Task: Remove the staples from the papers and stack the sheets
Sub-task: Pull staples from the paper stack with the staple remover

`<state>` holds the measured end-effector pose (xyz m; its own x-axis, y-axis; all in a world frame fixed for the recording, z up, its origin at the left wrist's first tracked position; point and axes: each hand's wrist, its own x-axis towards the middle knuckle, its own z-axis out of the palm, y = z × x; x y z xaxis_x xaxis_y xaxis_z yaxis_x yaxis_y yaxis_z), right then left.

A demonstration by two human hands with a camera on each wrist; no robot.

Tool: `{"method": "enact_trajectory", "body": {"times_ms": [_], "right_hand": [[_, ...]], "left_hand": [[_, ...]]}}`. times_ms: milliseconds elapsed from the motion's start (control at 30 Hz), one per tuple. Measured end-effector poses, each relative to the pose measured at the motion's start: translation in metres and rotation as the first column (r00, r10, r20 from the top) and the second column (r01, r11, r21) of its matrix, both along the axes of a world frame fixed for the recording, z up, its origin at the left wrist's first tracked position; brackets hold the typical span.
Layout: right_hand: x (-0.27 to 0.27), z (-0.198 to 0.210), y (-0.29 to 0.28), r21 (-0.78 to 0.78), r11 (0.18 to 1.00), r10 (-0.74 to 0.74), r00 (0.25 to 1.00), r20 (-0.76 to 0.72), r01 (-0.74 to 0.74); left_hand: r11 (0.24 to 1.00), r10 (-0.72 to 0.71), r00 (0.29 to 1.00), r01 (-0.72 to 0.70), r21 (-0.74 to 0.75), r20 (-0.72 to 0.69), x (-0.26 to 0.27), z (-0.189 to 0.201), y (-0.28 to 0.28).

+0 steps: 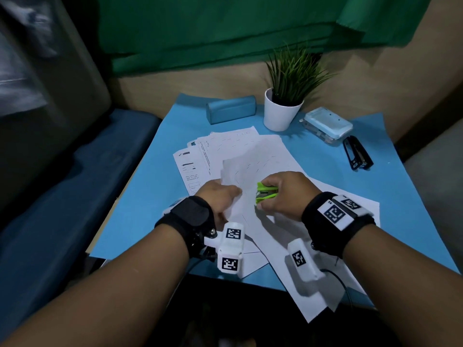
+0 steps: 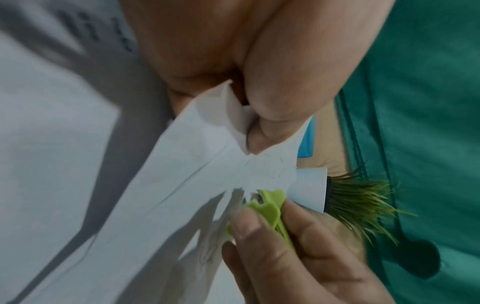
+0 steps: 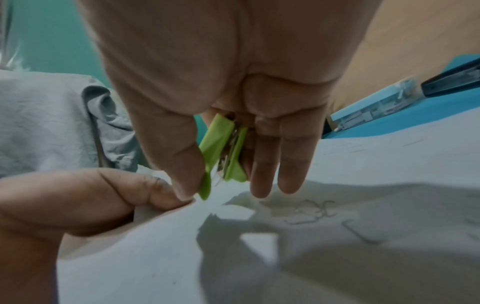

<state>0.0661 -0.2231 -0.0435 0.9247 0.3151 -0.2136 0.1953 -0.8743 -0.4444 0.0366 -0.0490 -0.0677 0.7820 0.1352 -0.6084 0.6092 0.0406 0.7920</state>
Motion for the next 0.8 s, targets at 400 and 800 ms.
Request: {"method": "enact_trajectory", "body": {"times_ms": [400, 800], "right_hand": [[-0.008, 0.002, 0.034, -0.198, 0.977, 0.111, 0.986, 0.124, -0.085], [-0.012, 0.007, 0.039, -0.265, 0.961, 0.108, 0.986, 0.123, -0.073]], "left_hand": [[0.902, 0.238, 0.97, -0.242, -0.359, -0.056, -0.024, -0.017, -0.009], [0.858, 0.258, 0.965, -0.205, -0.471, 0.051, -0.036, -0.025, -0.019]]}}
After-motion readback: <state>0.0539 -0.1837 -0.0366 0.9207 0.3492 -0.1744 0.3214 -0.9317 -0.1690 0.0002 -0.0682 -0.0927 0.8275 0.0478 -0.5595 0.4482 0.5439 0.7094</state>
